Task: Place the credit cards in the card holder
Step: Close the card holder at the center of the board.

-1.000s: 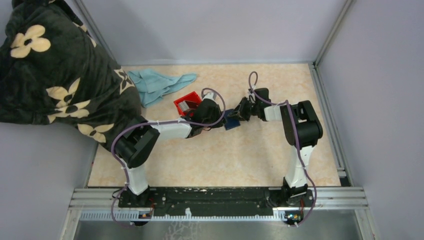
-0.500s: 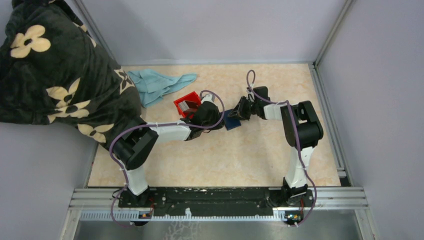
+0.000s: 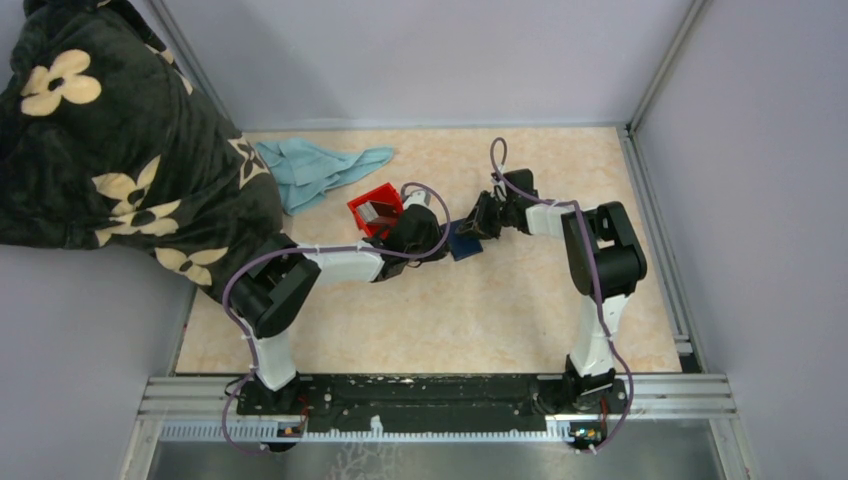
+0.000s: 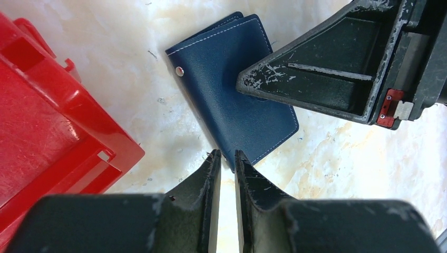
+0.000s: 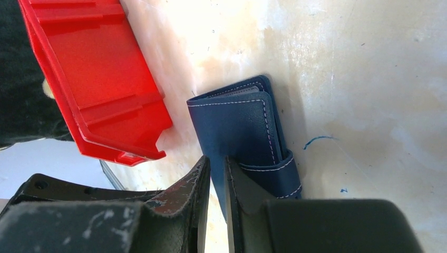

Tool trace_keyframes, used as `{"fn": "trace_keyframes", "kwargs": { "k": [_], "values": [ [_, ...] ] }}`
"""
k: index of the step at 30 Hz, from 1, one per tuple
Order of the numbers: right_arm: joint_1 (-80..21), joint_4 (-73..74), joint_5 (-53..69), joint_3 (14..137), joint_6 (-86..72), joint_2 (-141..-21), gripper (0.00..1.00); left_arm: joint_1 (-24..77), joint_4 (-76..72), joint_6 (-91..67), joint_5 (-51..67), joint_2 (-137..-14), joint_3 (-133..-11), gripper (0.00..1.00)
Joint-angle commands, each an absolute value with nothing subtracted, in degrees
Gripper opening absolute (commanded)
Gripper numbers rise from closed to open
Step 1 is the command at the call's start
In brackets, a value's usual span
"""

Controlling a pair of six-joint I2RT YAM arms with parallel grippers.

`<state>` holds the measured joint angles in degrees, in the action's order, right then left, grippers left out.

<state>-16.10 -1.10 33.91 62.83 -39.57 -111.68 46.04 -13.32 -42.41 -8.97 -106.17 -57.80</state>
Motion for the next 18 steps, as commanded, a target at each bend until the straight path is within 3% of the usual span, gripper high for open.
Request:
{"fn": "trace_keyframes", "kwargs": {
  "k": [1, 18],
  "values": [
    [-16.61, -0.89, 33.94, 65.56, -38.46, -107.96, 0.18, 46.41, -14.35, -42.43, -9.93, -106.82, -58.96, 0.22],
    [-17.11, -1.05, 35.88, 67.99, -38.53, -104.54, 0.18, 46.49, -13.11, -41.84, -10.95, -106.58, -59.51, 0.22]
  ]
}}
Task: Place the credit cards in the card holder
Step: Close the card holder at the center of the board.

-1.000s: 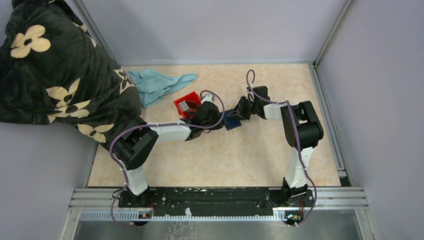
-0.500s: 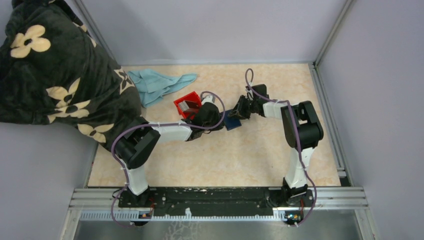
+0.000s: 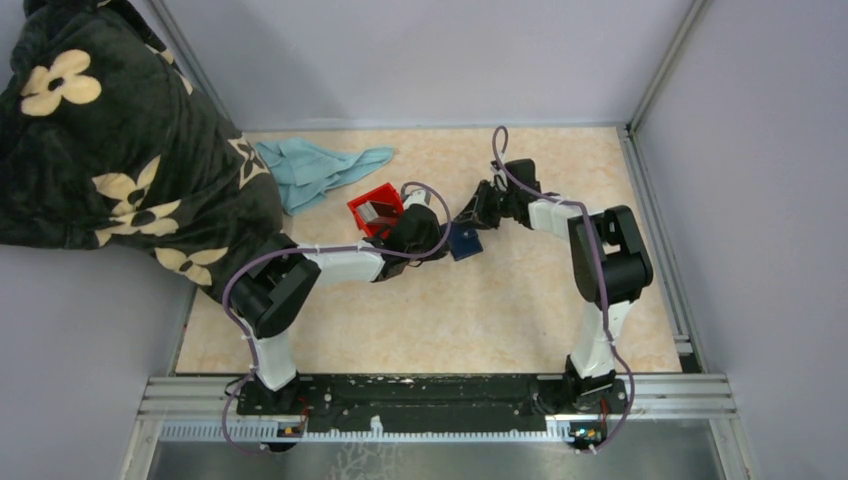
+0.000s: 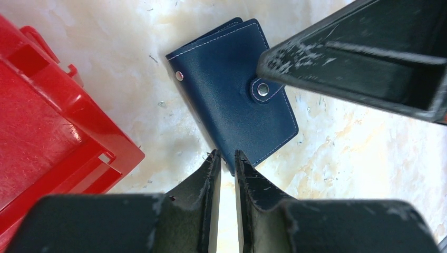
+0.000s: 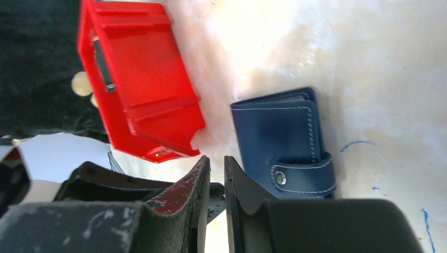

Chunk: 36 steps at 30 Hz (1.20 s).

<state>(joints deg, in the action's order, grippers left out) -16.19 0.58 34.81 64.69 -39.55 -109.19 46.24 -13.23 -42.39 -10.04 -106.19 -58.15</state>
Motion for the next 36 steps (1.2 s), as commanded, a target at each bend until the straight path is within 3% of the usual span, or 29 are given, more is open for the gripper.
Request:
{"fn": "trace_keyframes", "kwargs": {
  "k": [1, 6, 11, 19, 22, 29, 36],
  "values": [
    [-17.20, -0.76, 35.61, 68.12, -38.33, -104.21, 0.18, 46.49, -13.02, -41.85, -11.06, -106.48, -59.50, 0.22],
    [-18.26, 5.23, 26.82, 69.08, -33.27, -101.46, 0.15, 46.54, -12.75, -41.81, -11.41, -106.23, -59.06, 0.22],
    [-21.73, 13.95, 11.29, 70.69, -25.81, -99.16, 0.00, 46.58, -13.22, -42.01, -11.17, -106.51, -58.36, 0.22],
    [-23.99, 17.41, 2.80, 69.69, -22.92, -97.44, 0.00, 46.56, -13.38, -41.84, -11.13, -107.03, -58.80, 0.22],
    [-23.32, 15.00, 7.06, 68.02, -24.86, -97.43, 0.00, 46.58, -13.45, -42.00, -11.08, -106.97, -58.56, 0.22],
    [-16.96, -6.51, 31.36, 57.45, -38.42, -98.74, 0.00, 46.58, -13.46, -41.60, -11.41, -106.35, -58.10, 0.21],
    [-14.48, -27.83, 41.25, 50.75, -51.41, -103.88, 0.00, 46.56, -13.41, -41.05, -11.42, -106.29, -58.49, 0.21]
  ]
}}
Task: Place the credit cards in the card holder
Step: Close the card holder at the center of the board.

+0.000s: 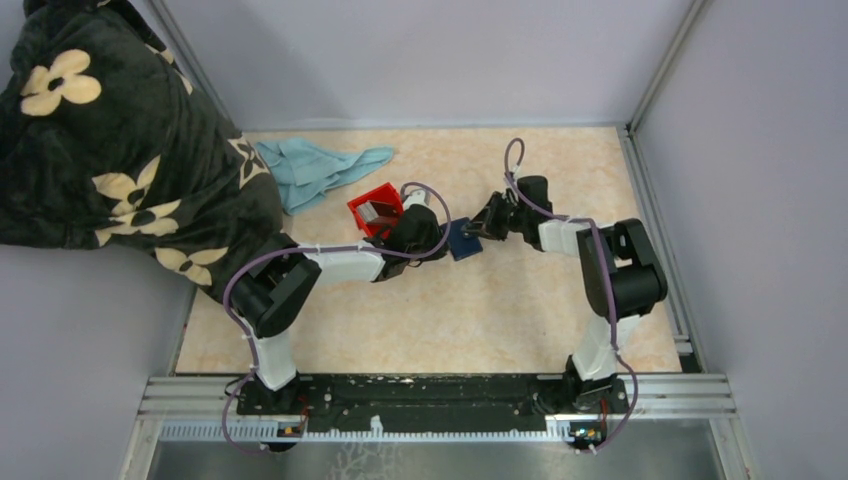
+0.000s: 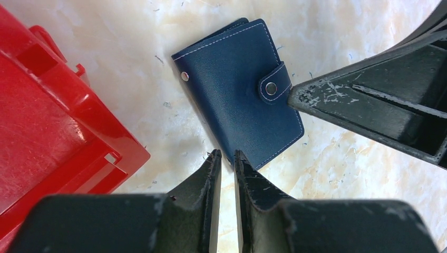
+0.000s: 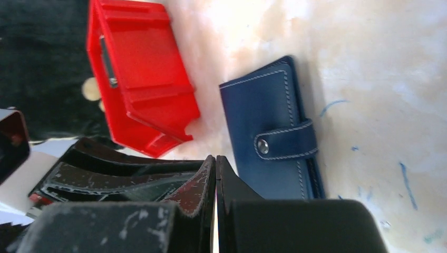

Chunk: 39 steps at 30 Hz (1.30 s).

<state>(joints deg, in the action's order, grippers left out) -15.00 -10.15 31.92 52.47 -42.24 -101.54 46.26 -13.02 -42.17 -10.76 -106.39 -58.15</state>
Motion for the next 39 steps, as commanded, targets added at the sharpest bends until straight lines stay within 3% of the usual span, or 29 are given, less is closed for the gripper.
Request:
{"fn": "trace_keyframes", "kwargs": {
  "k": [1, 11, 39],
  "values": [
    [-14.38, -29.80, 42.13, 50.38, -52.76, -104.72, 0.00, 46.58, -13.45, -40.96, -11.38, -106.26, -58.45, 0.21],
    [-13.14, -39.70, 43.03, 48.26, -60.28, -110.05, 0.00, 46.58, -13.54, -40.38, -11.48, -106.08, -58.54, 0.21],
    [-11.16, -38.85, 40.27, 46.67, -59.42, -112.05, 0.00, 46.58, -14.46, -39.90, -11.51, -106.55, -58.32, 0.21]
  ]
}}
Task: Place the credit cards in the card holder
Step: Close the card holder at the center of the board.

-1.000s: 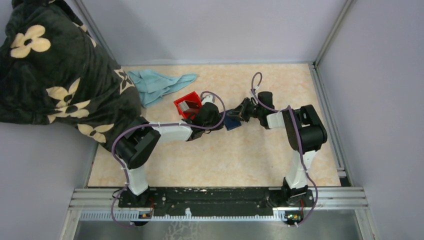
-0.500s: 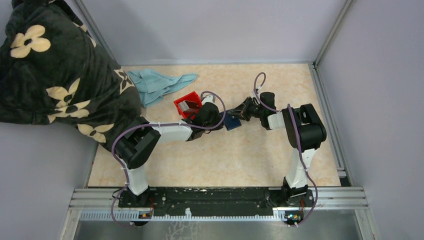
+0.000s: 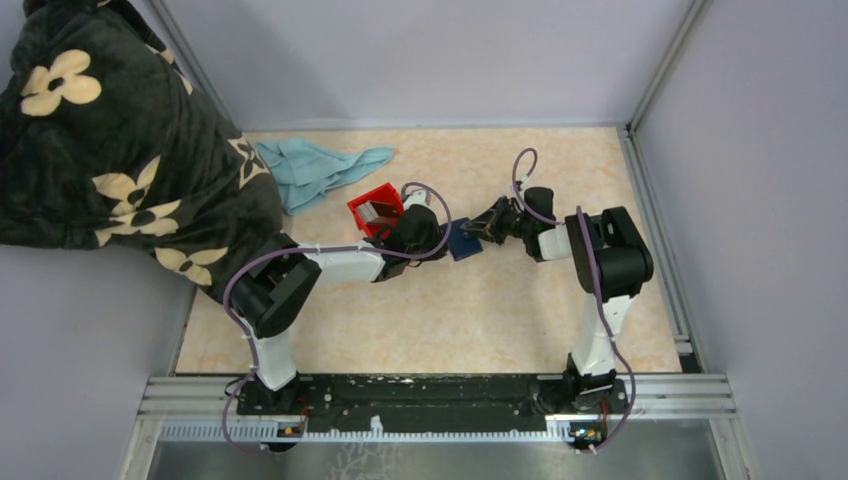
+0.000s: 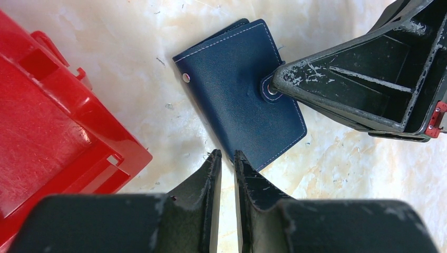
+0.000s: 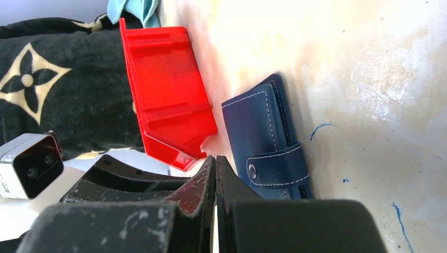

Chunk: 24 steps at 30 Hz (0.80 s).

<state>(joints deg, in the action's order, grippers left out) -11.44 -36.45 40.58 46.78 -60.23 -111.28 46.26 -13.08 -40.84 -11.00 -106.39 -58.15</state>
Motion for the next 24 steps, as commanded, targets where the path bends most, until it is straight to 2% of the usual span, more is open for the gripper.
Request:
{"fn": "trace_keyframes", "kwargs": {
  "k": [1, 24],
  "values": [
    [-11.10, -38.76, 40.19, 46.68, -59.39, -112.11, 0.00, 46.58, -14.42, -39.89, -11.51, -106.59, -58.35, 0.21],
    [-11.07, -37.65, 39.51, 47.12, -58.77, -114.49, 0.00, 46.57, -14.68, -39.68, -11.49, -106.59, -58.92, 0.21]
  ]
}}
